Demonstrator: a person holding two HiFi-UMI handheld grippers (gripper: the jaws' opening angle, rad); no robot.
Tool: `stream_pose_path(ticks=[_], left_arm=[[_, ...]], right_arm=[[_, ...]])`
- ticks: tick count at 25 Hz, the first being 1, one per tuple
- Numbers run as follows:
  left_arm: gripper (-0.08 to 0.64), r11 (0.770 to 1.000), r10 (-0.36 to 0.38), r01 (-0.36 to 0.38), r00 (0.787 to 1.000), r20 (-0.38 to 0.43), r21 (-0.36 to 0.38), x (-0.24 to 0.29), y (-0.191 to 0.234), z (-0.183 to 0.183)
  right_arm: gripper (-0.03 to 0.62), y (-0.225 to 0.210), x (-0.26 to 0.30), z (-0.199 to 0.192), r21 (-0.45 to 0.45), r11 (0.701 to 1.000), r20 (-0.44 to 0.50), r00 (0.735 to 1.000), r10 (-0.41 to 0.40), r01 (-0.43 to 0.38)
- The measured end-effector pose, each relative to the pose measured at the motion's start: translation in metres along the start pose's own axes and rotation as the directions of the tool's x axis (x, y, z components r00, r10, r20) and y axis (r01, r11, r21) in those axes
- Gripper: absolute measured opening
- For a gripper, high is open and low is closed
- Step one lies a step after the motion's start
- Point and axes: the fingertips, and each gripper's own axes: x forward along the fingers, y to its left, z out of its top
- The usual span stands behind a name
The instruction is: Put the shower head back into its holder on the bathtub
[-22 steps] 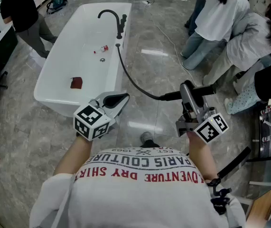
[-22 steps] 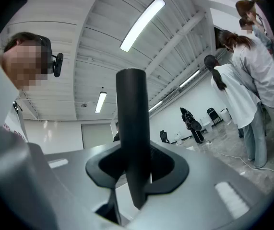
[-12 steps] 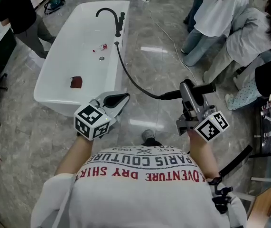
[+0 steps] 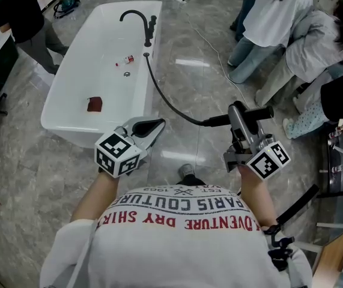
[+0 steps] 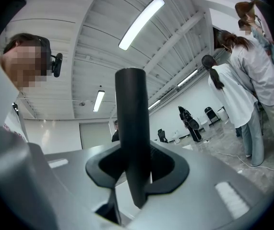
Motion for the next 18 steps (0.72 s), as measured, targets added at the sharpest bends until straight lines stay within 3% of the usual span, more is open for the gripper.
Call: stream_pose_path(ticks=[11, 18], left_arm=[[0.002, 0.999, -0.035, 0.035, 0.999, -0.001, -0.007, -0.001, -0.008, -0.007], [0.003, 0.999, 0.005, -0.005, 1.000, 0.011, 0.032, 0.002, 0.005, 0.016]], right_arm=[[0.114, 0.007, -0.005, -0.005, 0.011, 1.000, -0.007, 1.000, 0.007, -0.007], [0.114, -0.001, 0.011, 0.010, 0.039, 0.999, -0.006, 1.000, 0.002, -0.001]])
